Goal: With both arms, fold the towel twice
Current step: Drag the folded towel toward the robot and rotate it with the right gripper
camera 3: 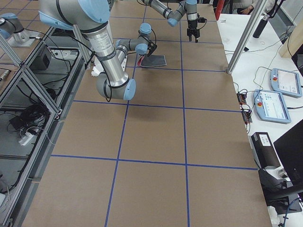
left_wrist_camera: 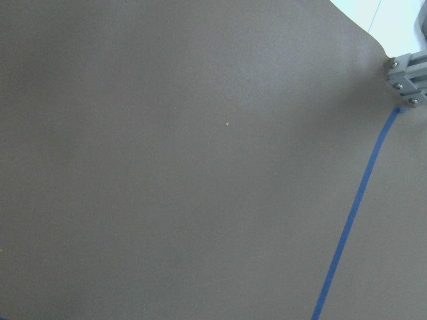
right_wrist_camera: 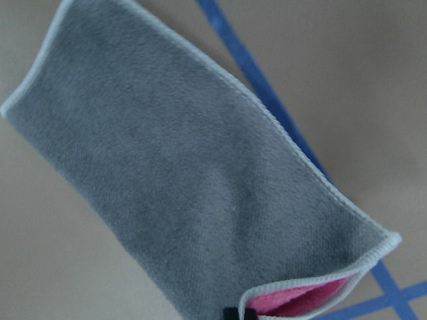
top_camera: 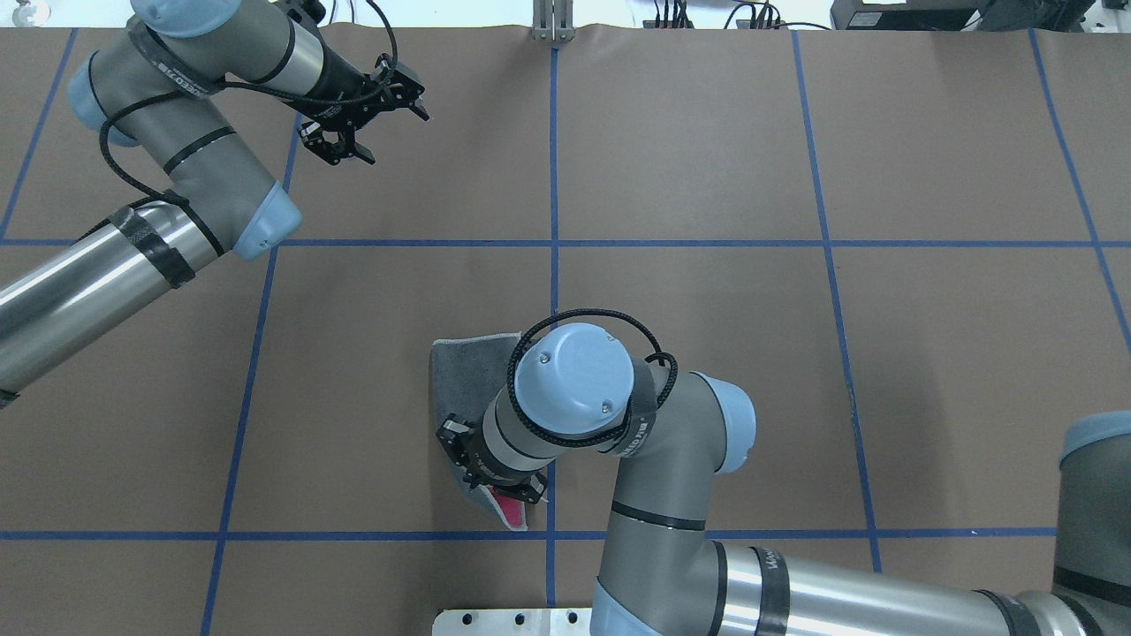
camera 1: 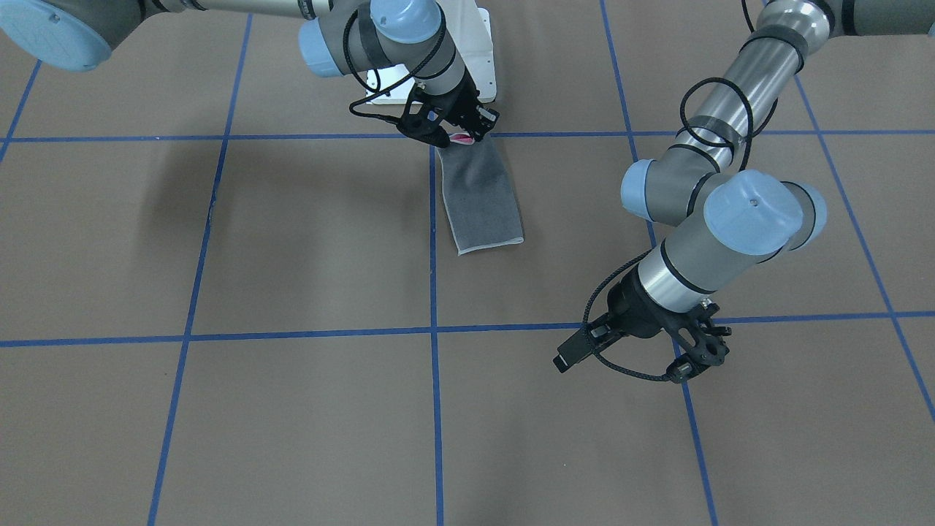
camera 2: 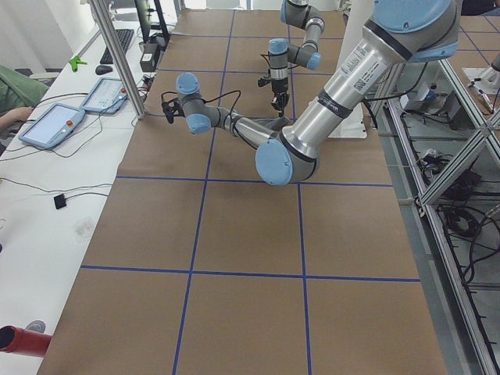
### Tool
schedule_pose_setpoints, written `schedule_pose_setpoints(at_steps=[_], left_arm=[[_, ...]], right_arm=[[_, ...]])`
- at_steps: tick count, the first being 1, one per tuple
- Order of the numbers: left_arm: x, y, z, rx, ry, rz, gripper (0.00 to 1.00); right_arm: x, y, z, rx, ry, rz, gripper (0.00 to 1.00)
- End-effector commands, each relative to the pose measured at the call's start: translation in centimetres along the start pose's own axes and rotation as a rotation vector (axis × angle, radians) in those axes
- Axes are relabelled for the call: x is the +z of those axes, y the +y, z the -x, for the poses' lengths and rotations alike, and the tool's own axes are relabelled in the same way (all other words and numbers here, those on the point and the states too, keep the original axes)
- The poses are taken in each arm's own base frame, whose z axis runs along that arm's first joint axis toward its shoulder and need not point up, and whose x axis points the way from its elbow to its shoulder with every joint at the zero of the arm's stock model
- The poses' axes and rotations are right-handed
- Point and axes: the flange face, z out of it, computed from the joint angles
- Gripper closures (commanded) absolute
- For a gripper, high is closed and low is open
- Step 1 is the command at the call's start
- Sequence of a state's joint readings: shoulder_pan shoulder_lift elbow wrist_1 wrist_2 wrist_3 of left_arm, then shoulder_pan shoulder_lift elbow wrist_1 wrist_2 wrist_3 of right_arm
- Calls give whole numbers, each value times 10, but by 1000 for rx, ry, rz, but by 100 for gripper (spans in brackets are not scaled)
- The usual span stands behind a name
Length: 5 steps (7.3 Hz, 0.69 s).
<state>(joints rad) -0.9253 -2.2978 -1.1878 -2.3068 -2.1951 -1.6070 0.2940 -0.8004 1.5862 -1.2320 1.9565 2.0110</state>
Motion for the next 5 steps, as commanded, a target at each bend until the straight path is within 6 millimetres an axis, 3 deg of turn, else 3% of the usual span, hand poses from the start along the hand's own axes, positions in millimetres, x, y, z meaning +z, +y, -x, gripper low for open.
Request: schedule_pose_setpoints(at_steps=[1,2,3,4,5], left_arm=[[2,-4,14,18,-13,-1,0],[2,-4,13,18,-12,-3,0],[2,-4,14,18,-13,-1,0],[1,-5,13,27,-11,-2,0],[1,-7,21,61,-16,-4,0]], right_arm=[[25,6,25,-28,-57,26,100],[24,5,25,-16,-59,26,29],[19,8,27,-15,-68,31,0],[9,11,31,-21,-85,35,0],[-14,3,39,-20,-114,32,0]])
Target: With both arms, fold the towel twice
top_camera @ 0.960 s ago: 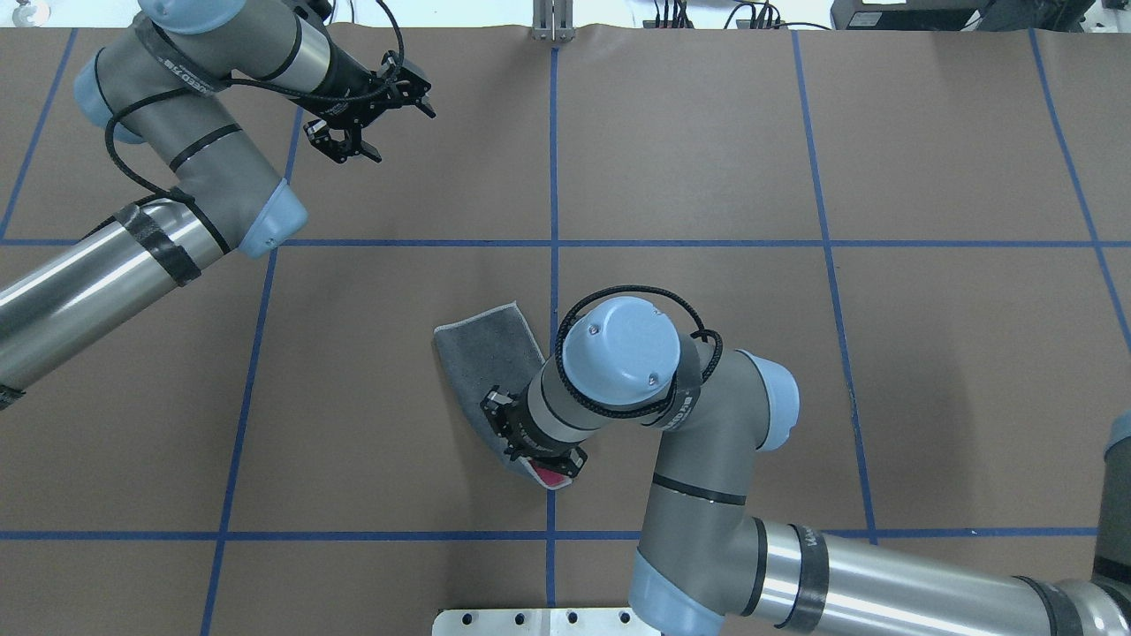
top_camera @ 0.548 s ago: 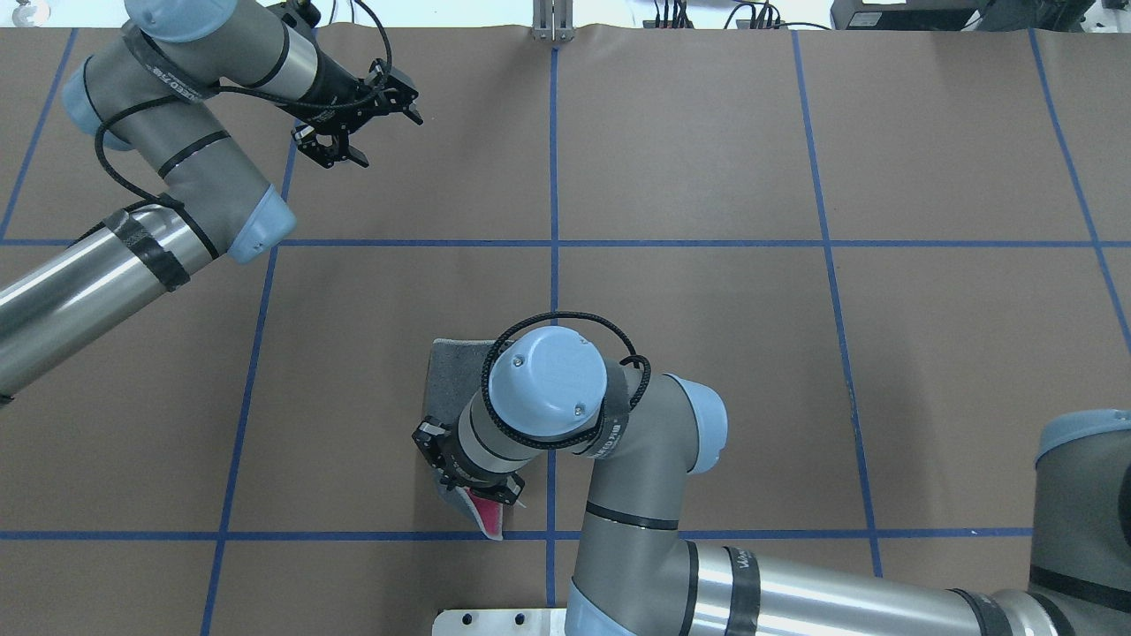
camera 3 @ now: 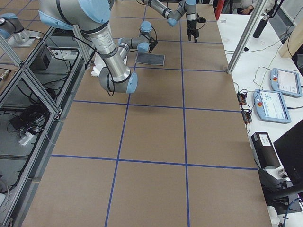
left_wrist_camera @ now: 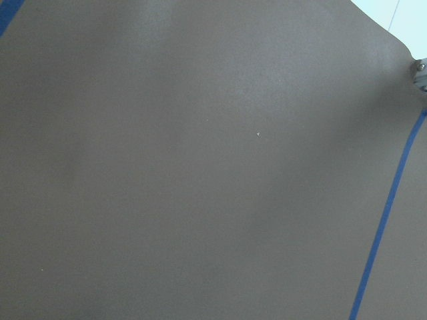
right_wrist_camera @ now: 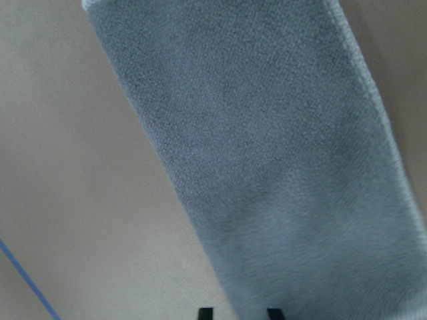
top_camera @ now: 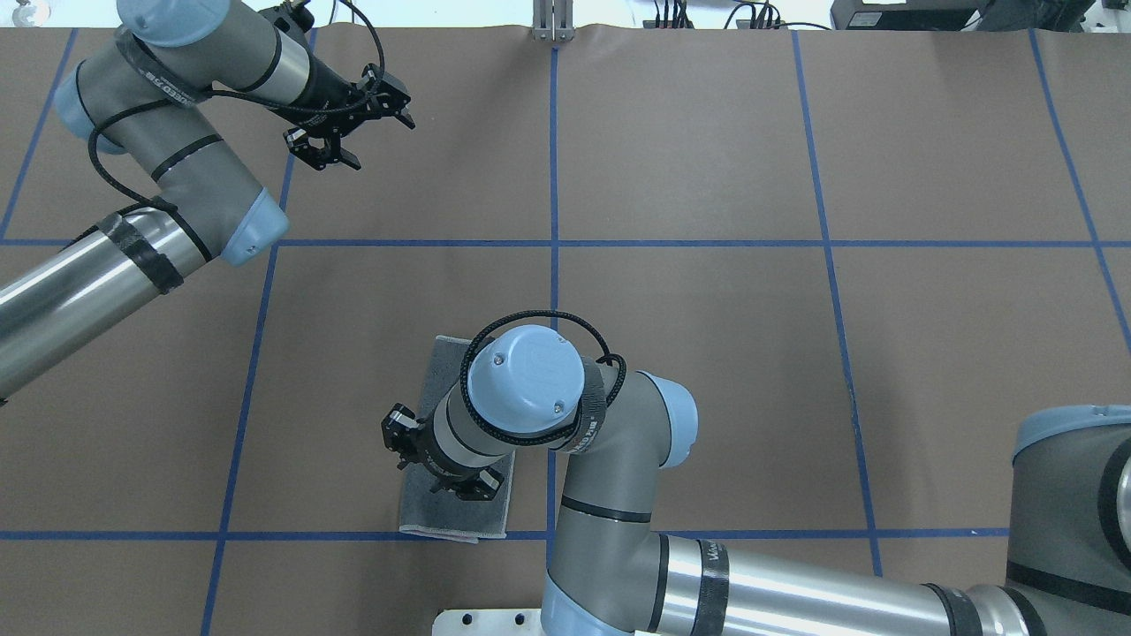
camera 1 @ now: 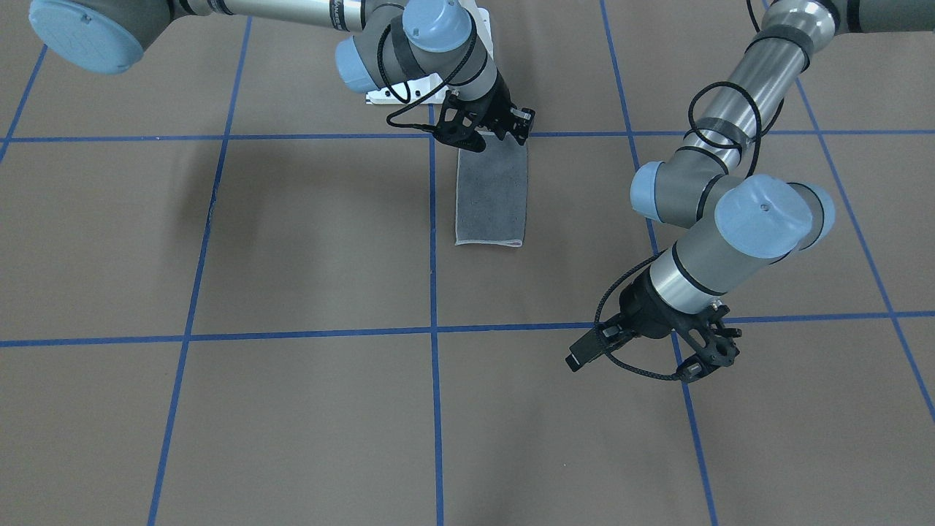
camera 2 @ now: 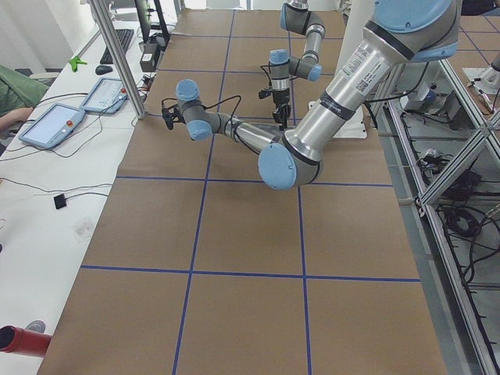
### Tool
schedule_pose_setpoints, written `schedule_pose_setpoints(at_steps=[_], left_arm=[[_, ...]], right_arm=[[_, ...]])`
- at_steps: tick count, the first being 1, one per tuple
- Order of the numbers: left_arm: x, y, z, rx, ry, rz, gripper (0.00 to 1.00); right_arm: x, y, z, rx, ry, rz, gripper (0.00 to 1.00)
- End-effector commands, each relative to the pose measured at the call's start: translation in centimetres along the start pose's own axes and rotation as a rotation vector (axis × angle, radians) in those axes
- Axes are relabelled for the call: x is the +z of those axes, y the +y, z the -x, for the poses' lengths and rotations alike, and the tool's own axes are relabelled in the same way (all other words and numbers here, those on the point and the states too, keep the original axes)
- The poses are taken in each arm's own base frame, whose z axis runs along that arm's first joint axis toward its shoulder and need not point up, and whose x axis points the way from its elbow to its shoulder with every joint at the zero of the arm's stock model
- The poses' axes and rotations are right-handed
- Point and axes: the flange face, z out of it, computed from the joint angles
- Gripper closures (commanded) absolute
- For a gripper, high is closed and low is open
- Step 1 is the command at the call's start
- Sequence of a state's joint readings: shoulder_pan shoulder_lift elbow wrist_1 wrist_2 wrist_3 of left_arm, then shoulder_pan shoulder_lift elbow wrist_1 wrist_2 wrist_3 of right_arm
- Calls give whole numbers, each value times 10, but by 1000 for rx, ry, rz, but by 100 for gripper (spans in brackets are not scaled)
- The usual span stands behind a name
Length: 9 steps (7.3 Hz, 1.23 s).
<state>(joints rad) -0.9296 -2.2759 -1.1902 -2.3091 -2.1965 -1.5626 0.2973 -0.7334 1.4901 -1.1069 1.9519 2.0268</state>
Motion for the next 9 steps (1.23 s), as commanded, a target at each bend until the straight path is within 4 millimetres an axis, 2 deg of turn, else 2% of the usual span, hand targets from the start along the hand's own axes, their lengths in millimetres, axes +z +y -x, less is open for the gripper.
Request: schedule_pose_setpoints(at_steps=[1,2,3,4,5,6,7,8,9], left_arm=[[-3,-5,21,40,-12,0,0],[-6,-3,31,40,-14,5,0],[-17,2,40,35,-8,39,0],[-43,6,65,25,7,80,0],[-68,28,97,16,18,91,0],[-94,52,107,-49,43,94,0],[-104,90,115,-106,52,128,0],[-109,143,122,-130,50,168,0],[-102,189,128,-144,36,182,0]], right_arm=[[-52,-21,18,5,-48,-4,0],[-84,-53,24,33,-20,23,0],[-125,-106,13,59,-20,19,0],[-161,-157,-14,22,-21,-18,0],[-190,-206,-42,-39,-8,-52,0],[-209,-248,-65,-104,14,-84,0],[-220,-278,-82,-167,36,-118,0],[-225,-297,-90,-195,51,-140,0],[-225,-304,-92,-196,55,-151,0]])
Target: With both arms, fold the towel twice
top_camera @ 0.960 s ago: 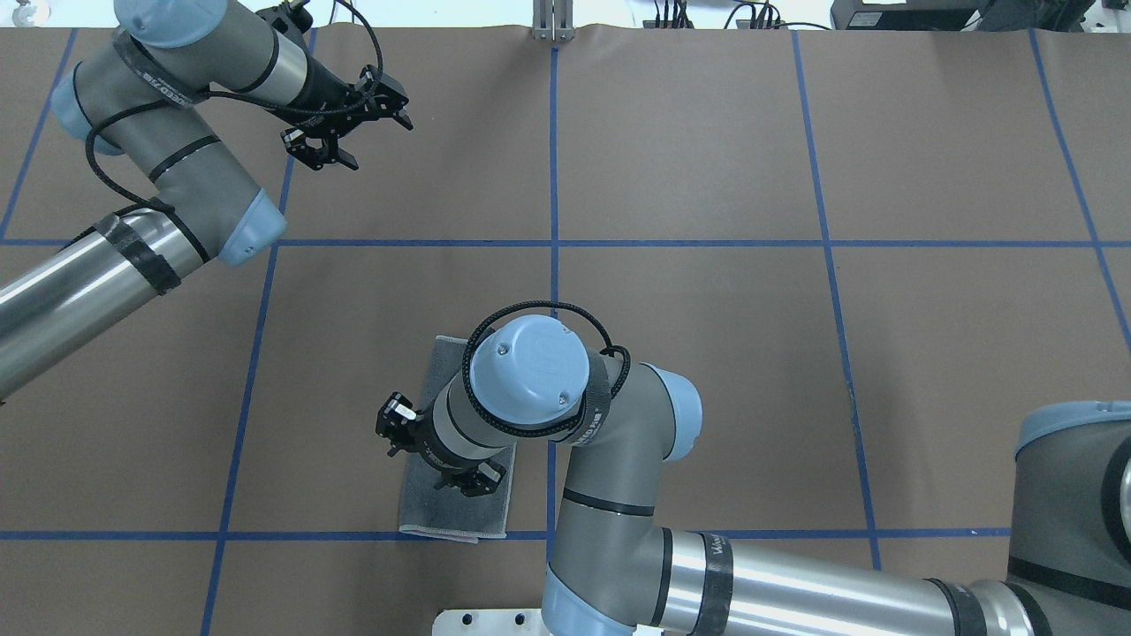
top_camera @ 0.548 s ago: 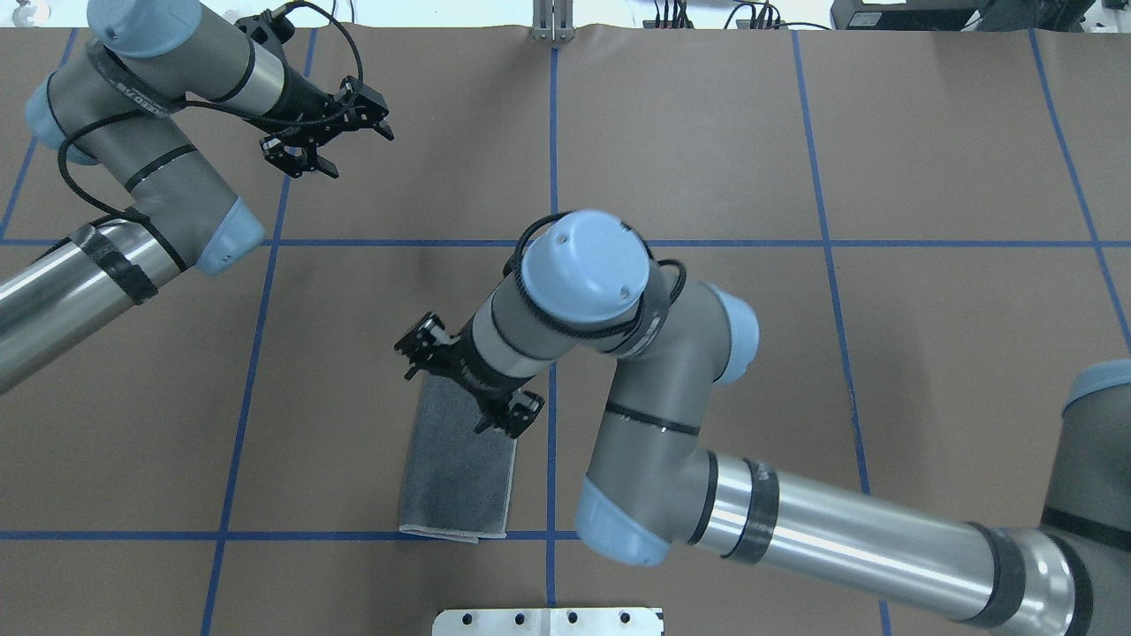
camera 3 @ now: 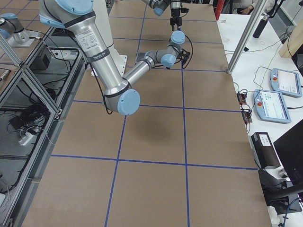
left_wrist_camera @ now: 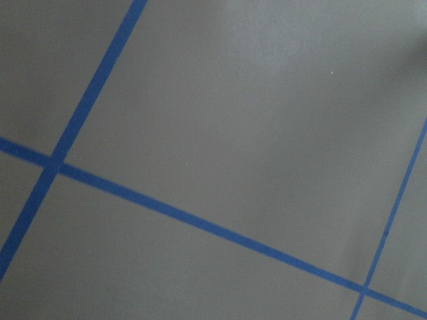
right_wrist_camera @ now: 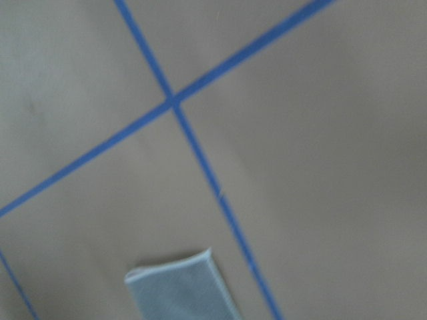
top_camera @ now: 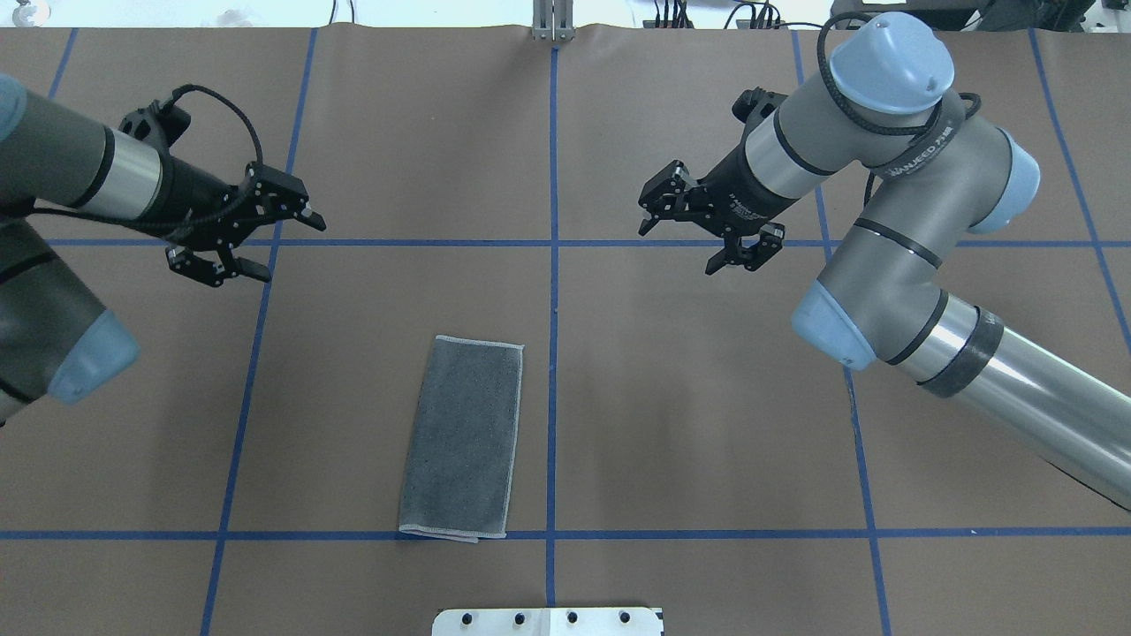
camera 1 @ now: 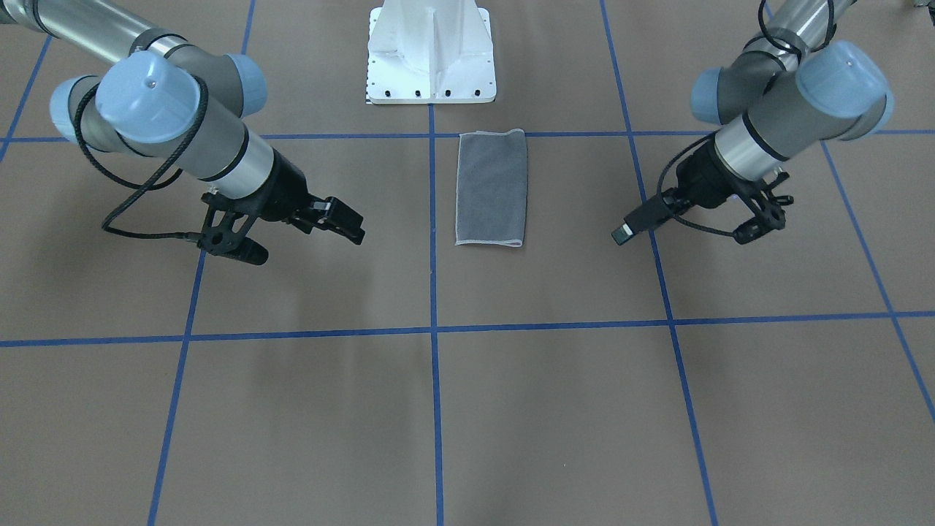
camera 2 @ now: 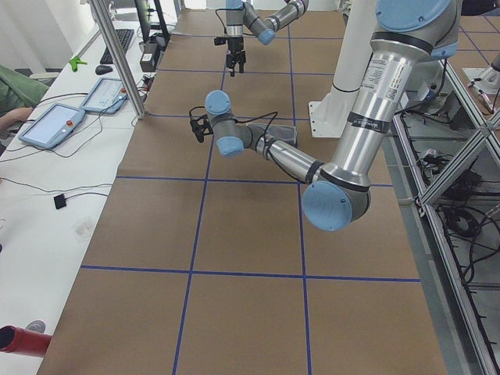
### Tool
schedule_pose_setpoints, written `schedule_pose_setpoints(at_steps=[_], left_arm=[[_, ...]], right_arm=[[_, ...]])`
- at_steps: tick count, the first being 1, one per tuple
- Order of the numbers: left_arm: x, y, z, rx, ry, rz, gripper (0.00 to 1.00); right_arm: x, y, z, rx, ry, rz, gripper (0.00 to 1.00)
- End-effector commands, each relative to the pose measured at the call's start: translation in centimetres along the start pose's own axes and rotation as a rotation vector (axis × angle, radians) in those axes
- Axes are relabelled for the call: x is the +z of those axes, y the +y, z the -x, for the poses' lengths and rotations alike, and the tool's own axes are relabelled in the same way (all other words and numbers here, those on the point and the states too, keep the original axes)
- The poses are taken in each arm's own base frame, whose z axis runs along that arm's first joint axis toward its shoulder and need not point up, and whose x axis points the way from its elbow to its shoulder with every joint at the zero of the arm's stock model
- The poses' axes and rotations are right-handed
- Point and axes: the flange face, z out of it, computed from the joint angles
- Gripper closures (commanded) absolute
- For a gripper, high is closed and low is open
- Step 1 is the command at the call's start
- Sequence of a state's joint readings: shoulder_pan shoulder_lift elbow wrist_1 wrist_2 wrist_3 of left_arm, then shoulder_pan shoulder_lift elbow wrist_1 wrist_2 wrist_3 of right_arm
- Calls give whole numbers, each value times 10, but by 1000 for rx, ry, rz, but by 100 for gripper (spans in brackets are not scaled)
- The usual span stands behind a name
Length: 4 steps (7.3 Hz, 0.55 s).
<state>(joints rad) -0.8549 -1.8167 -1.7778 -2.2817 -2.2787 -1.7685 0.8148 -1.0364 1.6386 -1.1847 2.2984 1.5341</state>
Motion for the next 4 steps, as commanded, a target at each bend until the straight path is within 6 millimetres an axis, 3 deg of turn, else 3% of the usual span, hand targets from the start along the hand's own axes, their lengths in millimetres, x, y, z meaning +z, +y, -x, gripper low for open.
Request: schedule_pose_setpoints(at_steps=[1,3,4], left_arm=[[24,105,17,-39,-14,44,0],[91,186,37,32,-84,3,0],[110,208,49,43,-147,1,0]], right_arm=[[-1,-17,-12,-19,15,-25,0],[4,-22,-15,-14,23,-26,0],[5,-22,-15,-14,23,-26,0]])
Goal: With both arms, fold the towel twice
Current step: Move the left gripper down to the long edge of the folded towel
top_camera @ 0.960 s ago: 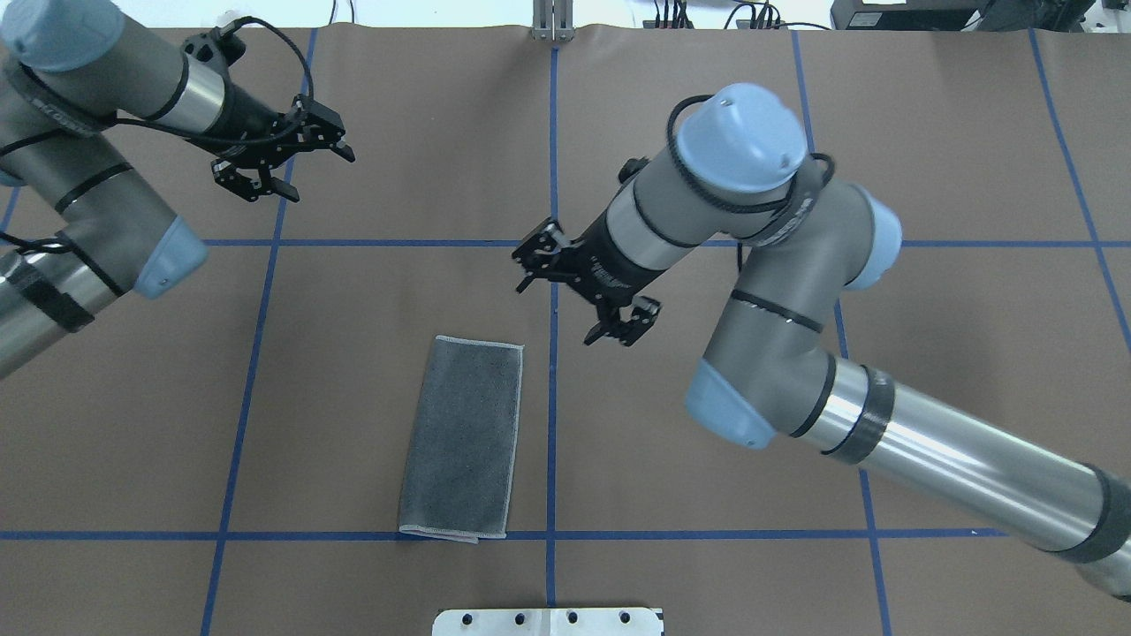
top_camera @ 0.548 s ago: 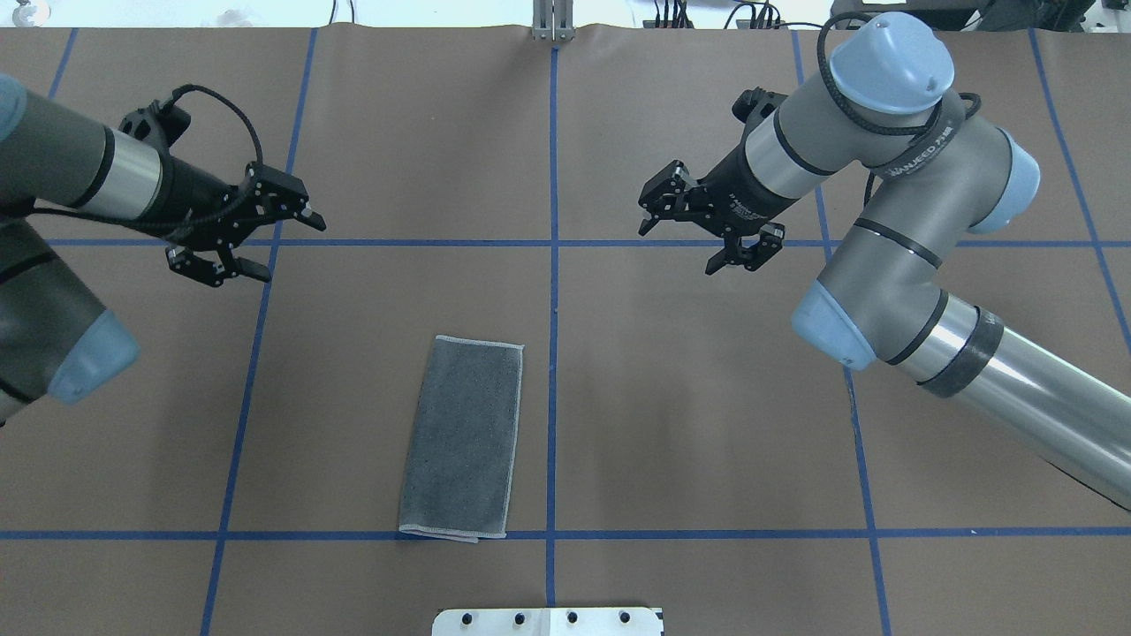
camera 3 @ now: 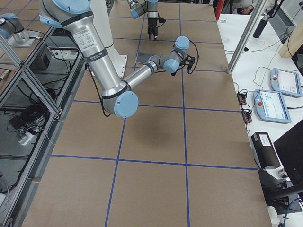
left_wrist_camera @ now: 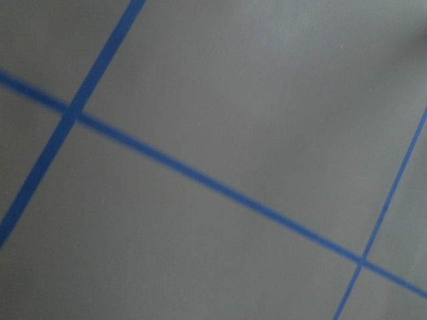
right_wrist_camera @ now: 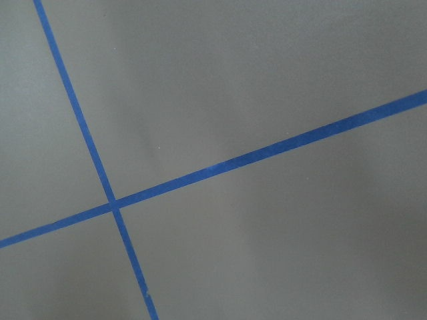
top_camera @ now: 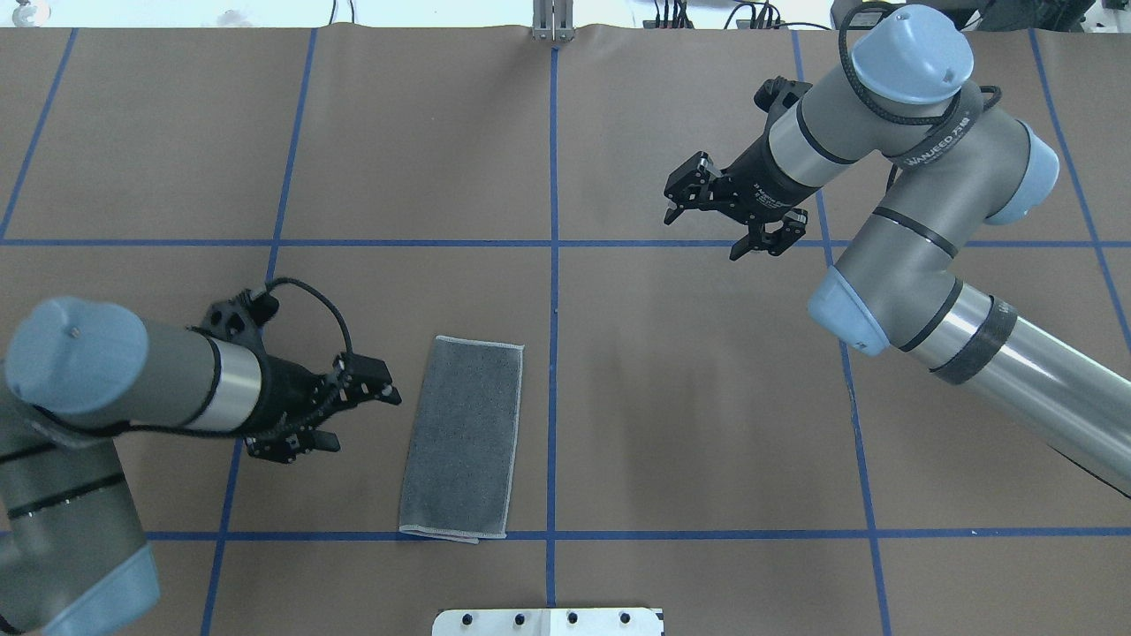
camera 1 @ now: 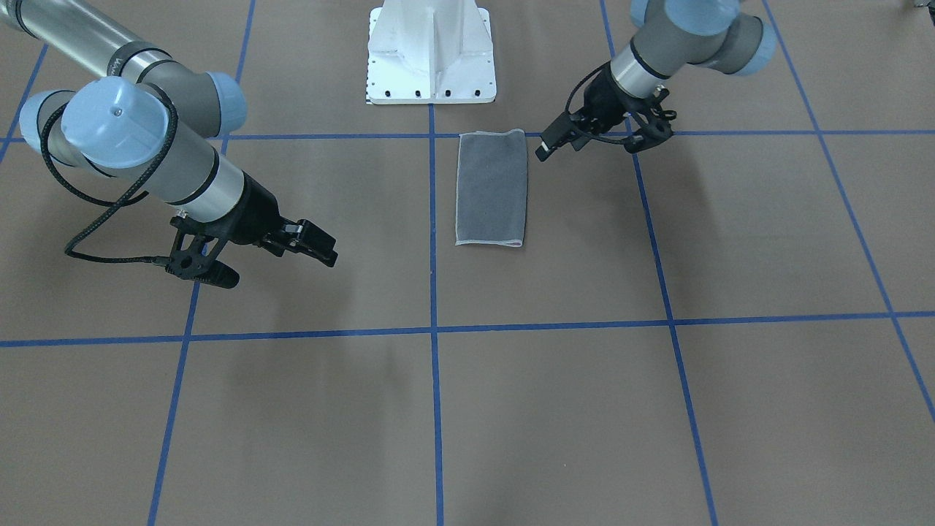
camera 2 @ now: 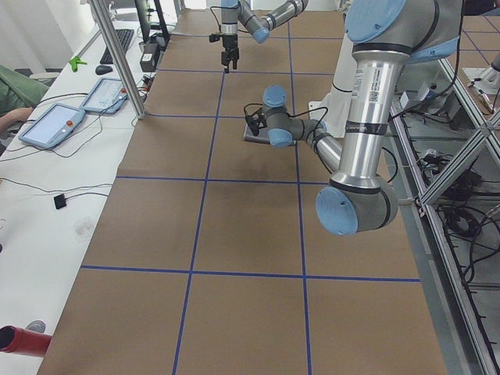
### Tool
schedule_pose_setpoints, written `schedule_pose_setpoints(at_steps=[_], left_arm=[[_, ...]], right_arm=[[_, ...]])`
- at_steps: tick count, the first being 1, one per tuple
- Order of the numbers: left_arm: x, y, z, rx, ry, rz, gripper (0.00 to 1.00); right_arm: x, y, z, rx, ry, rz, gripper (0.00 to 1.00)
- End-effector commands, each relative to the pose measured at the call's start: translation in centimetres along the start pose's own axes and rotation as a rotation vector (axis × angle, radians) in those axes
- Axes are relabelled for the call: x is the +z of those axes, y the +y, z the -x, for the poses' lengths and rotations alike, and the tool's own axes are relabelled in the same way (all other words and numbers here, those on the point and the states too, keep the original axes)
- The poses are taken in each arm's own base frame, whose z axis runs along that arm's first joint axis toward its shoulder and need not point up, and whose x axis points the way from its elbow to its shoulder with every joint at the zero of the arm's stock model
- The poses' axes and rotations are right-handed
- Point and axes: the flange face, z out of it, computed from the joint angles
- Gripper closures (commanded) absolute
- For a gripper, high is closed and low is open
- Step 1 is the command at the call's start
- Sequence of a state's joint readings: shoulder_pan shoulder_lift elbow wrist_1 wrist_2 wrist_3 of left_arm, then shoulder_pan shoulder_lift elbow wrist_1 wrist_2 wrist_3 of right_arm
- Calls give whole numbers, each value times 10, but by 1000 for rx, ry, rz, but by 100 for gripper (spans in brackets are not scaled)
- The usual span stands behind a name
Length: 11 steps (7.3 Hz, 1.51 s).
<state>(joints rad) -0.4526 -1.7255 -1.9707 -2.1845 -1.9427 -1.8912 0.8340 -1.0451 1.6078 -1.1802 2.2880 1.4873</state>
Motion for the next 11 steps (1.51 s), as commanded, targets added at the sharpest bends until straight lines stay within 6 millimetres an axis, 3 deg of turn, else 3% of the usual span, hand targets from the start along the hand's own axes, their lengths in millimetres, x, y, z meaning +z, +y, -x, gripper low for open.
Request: schedule_pose_setpoints(at_steps=[1,5,6,8,11], left_arm=[[44,55,18,68,-96,-32,0],[66,90,19,161,-130,-35,2],[68,92,16,164,-140,-37,13],[71,91,18,163,-147,-37,20],[77,94,9,165,-141,-35,23]], right_arm=[[3,-3,-3,4,5,-1,0],[4,-4,-7,8,8,1,0],[6,-4,-11,11,12,3,0],[6,-4,-11,11,12,1,0],[6,-5,-14,13,15,2,0]])
